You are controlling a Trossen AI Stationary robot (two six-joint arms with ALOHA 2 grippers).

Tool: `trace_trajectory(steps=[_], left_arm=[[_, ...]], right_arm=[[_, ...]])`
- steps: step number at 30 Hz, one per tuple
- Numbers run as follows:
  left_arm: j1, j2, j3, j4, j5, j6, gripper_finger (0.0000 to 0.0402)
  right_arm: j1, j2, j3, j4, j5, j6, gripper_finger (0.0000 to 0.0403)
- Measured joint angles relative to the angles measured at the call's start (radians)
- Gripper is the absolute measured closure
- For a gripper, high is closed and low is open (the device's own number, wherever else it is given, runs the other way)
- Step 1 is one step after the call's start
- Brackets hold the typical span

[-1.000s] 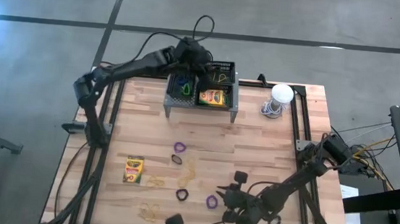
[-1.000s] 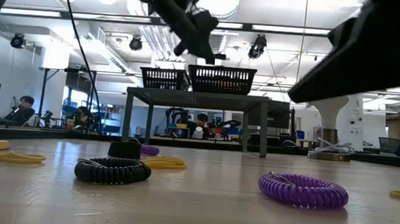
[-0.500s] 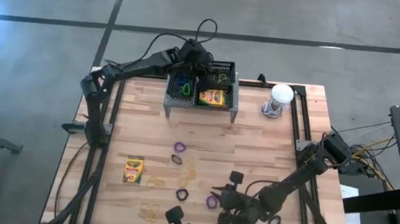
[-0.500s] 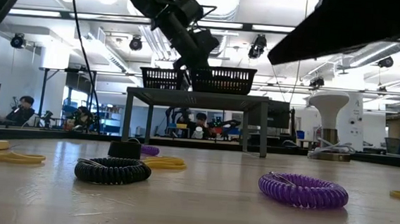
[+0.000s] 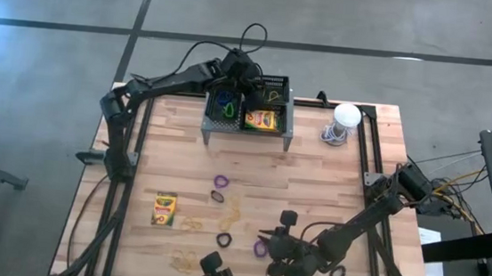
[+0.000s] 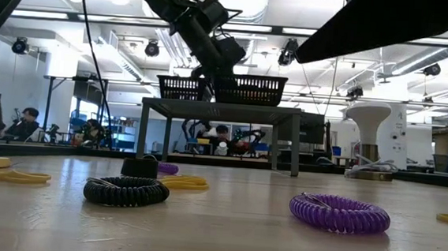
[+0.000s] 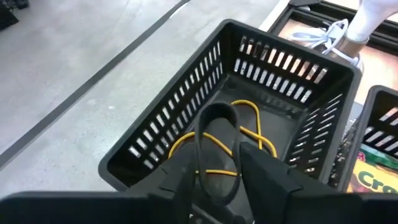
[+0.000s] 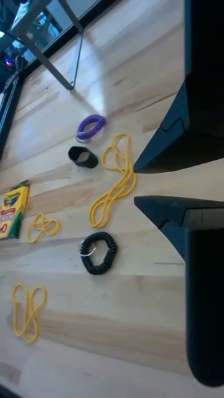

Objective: Pick & Place Office Desk Supplies
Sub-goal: Put the black rubber band into the top black bin on the shelf, then put the black spring keychain into the middle black bin on the shelf

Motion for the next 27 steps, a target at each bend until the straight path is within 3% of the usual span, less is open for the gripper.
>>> trace_trajectory(steps=[10,16,21,27], left_arm=[[0.0,-0.017,0.002,-0.006,0.001,-0.006,0.0232],[-0.036,-0.075,0.077,-0.147,0.017,-0.022,0.0224],[-0.15,-0.156,0.084,-0.227,0.021,-0.021,0.0245],[-0.395,-0.279,0.01,-0.237,0.018,-0.022,0.0273]], right_arm=[[0.0,0.0,-0.004,-0.009,0.0,-0.03,0.034],[-0.006,0.0,-0.006,-0.006,0.0,-0.045,0.0341],[-0.01,-0.001,-0.048,0.081,0.0,-0.018,0.0345],[-0.005,-0.002,-0.157,0.325,-0.005,-0.023,0.035]])
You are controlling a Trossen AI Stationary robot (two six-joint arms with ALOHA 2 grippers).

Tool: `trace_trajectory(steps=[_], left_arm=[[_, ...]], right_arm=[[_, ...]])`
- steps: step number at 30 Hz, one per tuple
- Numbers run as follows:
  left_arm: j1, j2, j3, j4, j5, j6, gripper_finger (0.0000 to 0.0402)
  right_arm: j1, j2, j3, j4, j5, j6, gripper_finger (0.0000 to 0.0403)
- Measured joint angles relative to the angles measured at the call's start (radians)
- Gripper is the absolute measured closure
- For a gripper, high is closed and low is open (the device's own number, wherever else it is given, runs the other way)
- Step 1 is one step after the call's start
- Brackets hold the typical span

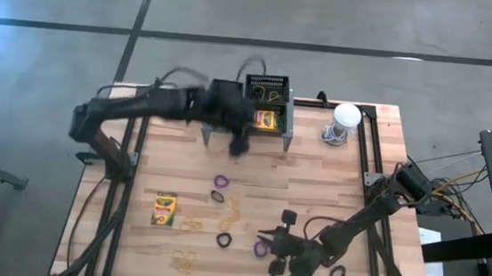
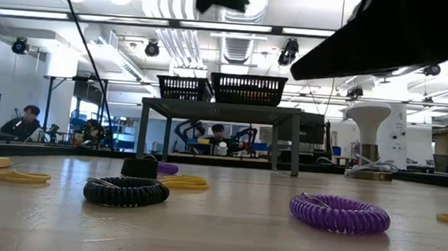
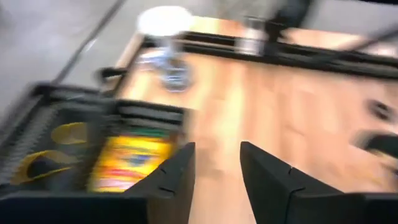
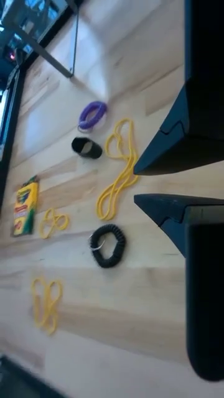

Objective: Pick & Place Office Desk Supplies
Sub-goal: Put the black spring keychain into the middle black bin on the shelf

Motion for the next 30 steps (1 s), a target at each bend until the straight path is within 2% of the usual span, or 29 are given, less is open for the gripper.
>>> trace_trajectory(steps=[4,8,11,14,20,24,30], left_arm=[[-0.212,-0.06,-0.089,0.026,-0.084,-0.011,0.0279],[-0.422,-0.085,-0.202,0.094,-0.263,-0.053,0.0279],[-0.557,-0.087,-0.298,0.186,-0.411,-0.094,0.0279],[-0.656,-0.09,-0.404,0.321,-0.507,-0.183,0.028],[-0.749,-0.09,-0.584,0.544,-0.538,-0.378,0.028],[-0.768,-0.09,-0.681,0.652,-0.54,-0.465,0.028],[-0.767,-0.09,-0.752,0.675,-0.559,-0.563,0.028]], right_arm=[[0.017,-0.026,-0.059,0.126,-0.01,-0.022,0.0351],[0.04,-0.077,-0.094,0.176,-0.09,-0.026,0.0352],[0.053,-0.136,-0.111,0.173,-0.254,-0.025,0.0351],[0.061,-0.201,-0.119,0.173,-0.439,-0.014,0.0351],[0.064,-0.318,-0.121,0.036,-0.774,0.145,0.0351],[0.064,-0.371,-0.121,-0.16,-0.876,0.338,0.035],[0.069,-0.407,-0.122,-0.471,-1.021,0.552,0.0323]])
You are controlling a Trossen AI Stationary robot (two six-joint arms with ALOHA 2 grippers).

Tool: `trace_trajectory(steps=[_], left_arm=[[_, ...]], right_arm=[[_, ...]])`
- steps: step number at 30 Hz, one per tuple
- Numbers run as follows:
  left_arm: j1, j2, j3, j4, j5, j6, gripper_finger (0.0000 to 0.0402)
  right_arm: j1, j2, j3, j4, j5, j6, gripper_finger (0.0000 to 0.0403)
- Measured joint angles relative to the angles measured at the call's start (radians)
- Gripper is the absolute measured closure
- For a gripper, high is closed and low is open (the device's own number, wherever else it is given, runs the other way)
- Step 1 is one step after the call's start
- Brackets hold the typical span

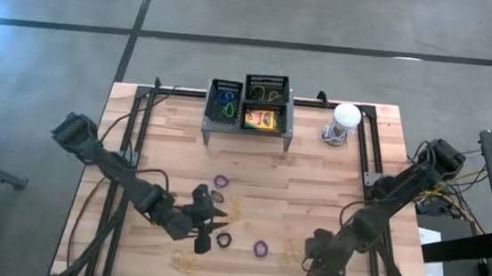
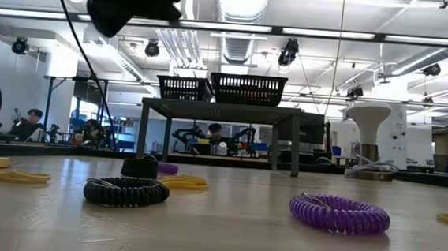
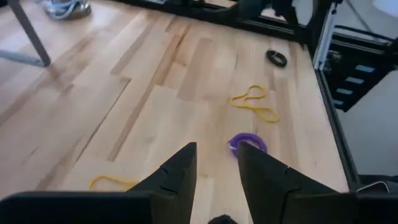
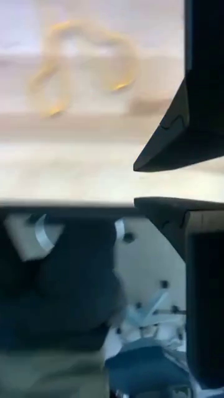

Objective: Pick & Place Office Desk Supplies
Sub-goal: Put the black spring keychain into the middle black bin on the shelf

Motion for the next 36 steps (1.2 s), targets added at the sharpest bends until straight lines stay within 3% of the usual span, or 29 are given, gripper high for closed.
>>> trace_trajectory(steps=[5,12,25,36], left_arm=[[0.001,0.0,-0.016,0.006,-0.011,-0.021,0.028],[0.001,0.0,-0.02,0.002,-0.023,-0.017,0.028],[0.027,0.0,-0.02,0.0,-0.043,-0.013,0.028],[0.036,0.0,-0.02,-0.001,-0.043,-0.014,0.028]], right_arm=[[0.037,0.013,-0.002,-0.158,-0.099,0.099,0.0274],[0.147,0.069,-0.005,-0.196,-0.096,0.087,0.0235],[0.27,0.16,0.032,-0.363,0.205,0.103,0.0284],[0.283,0.2,0.031,-0.322,0.164,-0.053,0.0314]])
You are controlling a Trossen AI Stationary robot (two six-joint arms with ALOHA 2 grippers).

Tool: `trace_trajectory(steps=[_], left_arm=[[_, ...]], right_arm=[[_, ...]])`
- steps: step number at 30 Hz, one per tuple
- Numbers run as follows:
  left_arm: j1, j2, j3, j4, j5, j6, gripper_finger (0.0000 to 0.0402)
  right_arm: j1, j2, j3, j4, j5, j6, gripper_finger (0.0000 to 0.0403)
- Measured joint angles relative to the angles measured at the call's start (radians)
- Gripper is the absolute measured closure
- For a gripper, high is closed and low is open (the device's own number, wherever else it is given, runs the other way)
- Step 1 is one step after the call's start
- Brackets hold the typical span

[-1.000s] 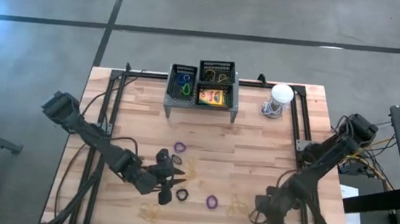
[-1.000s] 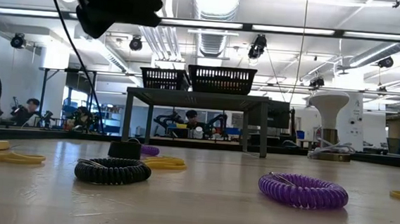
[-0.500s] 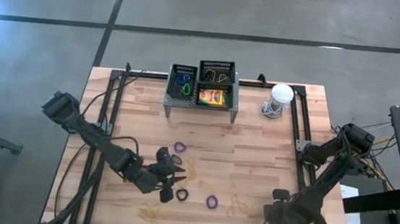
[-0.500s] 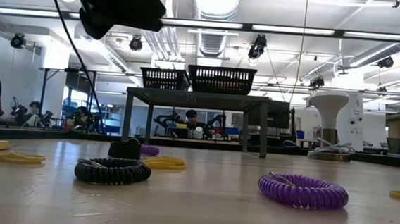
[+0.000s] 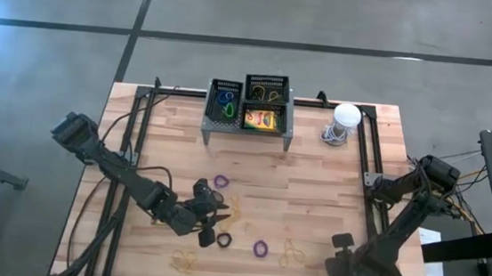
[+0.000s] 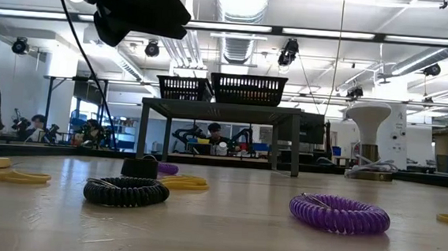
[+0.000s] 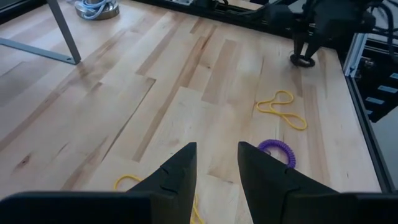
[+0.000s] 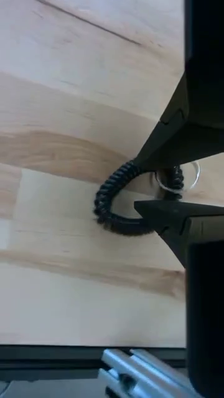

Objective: Pick & Place Office Desk Supplies
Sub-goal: Put the black spring keychain into the middle black bin on the shelf

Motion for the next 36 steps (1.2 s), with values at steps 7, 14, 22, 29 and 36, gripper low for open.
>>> trace_trajectory(steps=[7,14,22,29,36], left_arm=[[0.0,0.0,-0.004,0.003,0.0,0.0,0.028],[0.0,0.0,-0.005,0.008,-0.008,-0.001,0.028],[0.0,0.001,-0.005,0.017,-0.008,-0.001,0.028],[0.0,0.014,-0.005,0.134,-0.041,0.037,0.028],[0.007,0.136,0.0,0.524,-0.041,0.382,0.028]], right_arm=[[0.0,0.026,-0.001,-0.003,0.062,-0.005,0.0339],[0.002,0.027,-0.002,0.027,0.214,0.082,0.0375],[0.0,0.027,-0.009,0.185,0.605,0.129,0.0388],[-0.046,0.027,-0.013,0.345,1.256,0.133,0.0386],[-0.17,0.026,-0.009,0.479,1.564,0.122,0.0385]])
